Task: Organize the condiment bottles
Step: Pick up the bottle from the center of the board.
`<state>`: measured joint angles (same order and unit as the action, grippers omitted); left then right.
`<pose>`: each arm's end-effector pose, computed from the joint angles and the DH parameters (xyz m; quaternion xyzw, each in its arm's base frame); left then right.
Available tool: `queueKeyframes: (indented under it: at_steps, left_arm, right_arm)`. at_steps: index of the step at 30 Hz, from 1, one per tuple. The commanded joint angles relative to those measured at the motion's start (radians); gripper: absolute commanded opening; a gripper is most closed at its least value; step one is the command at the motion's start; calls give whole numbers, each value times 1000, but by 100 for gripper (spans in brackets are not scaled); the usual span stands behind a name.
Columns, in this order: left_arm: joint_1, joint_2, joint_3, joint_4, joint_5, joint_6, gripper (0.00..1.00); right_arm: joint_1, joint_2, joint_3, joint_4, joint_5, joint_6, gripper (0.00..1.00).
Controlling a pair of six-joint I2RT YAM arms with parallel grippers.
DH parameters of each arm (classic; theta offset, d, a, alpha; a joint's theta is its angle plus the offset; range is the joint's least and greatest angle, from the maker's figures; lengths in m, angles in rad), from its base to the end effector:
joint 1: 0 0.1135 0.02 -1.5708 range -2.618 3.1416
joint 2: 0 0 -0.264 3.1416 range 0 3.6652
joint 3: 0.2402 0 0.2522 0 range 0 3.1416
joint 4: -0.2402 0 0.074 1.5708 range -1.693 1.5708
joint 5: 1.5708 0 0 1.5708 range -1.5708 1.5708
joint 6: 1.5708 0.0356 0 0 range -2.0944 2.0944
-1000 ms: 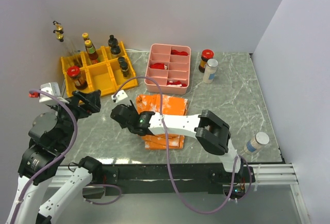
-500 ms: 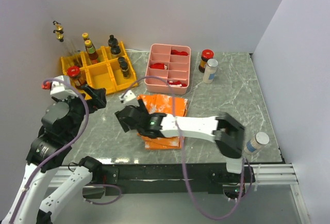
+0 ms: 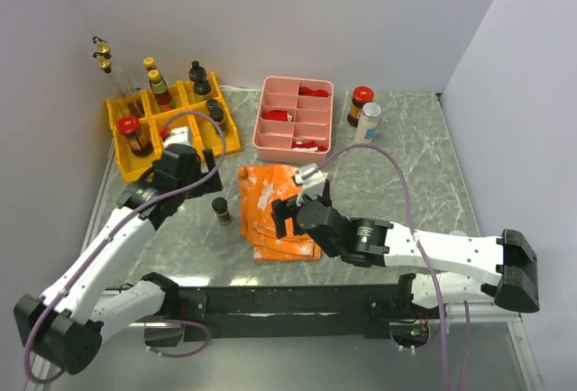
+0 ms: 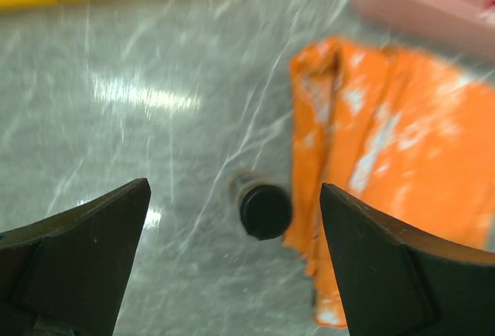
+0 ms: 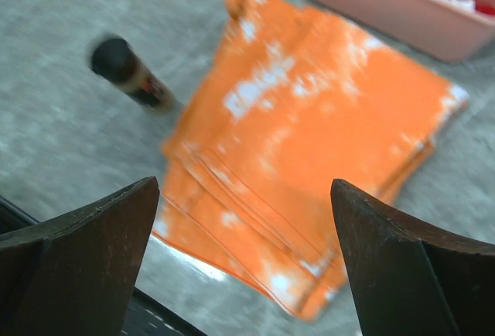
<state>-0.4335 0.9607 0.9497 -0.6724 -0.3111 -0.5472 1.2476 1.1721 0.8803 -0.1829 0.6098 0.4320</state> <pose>0.1843 -0.0733 0.3190 -0.1171 0.8870 -0.0763 0.4400 0.1023 0.2412 0.2966 -0.1793 0.8094 0.1990 0.5226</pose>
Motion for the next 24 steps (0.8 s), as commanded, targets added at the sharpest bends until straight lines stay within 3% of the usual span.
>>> queueKeyframes:
  at_steps: [1,7,12,24]
  left_arm:
    - [-5,22,-71,19,29,-40,93]
    - [-5,84,-138,116,118,-46,80]
    - [-16,159,-158,177,173,-83,76]
    - [-42,197,-169,169,124,-123,67]
  right_arm:
    - [3,-89,-86,11,56,33,100]
    - [3,-120,-84,-27,94,19,100]
    - [3,-118,-83,-10,84,11,100]
    - [4,-141,-109,-10,93,8,100]
